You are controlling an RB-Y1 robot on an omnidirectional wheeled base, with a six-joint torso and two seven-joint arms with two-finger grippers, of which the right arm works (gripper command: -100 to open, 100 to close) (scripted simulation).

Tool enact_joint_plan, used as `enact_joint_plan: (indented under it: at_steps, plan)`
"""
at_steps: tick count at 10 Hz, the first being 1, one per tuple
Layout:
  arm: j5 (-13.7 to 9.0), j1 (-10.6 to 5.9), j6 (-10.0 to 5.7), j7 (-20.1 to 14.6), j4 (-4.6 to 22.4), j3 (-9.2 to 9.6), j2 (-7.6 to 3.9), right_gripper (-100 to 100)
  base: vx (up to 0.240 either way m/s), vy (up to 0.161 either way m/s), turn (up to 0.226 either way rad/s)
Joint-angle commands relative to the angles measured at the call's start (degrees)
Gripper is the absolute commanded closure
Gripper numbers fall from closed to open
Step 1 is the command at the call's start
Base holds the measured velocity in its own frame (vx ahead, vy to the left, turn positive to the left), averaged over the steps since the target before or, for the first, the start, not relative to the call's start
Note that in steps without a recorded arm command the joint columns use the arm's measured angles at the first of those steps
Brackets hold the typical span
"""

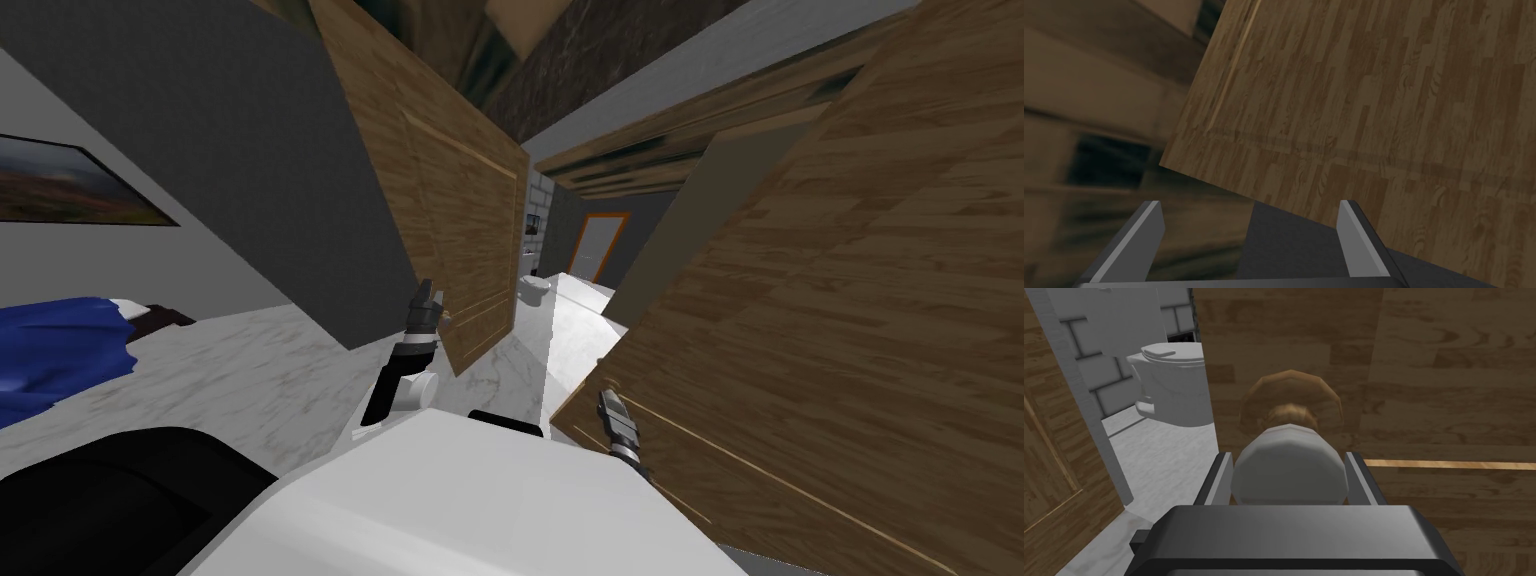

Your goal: Pull the door open

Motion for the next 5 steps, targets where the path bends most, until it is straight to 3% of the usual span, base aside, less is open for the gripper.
enact_joint_plan:
  at_steps: [1, 2, 3, 5]
  plan:
    - [0.5, 0.49, -0.52, -0.6, -0.7, 0.93, -0.65, 100, -0.242, -0.014, 0.072]
    - [0.4, 0.09, -0.3, -0.5, -0.1, 0.69, -0.3, 100, -0.105, 0.007, 0.019]
    - [1.1, 0.74, -1.32, -1.7, -0.1, 2.17, -1.18, 100, -0.154, -0.021, 0.136]
    - [1.8, 1.26, -2.37, -2.9, -0.1, 3.35, -2.12, 100, -0.218, -0.028, 0.125]
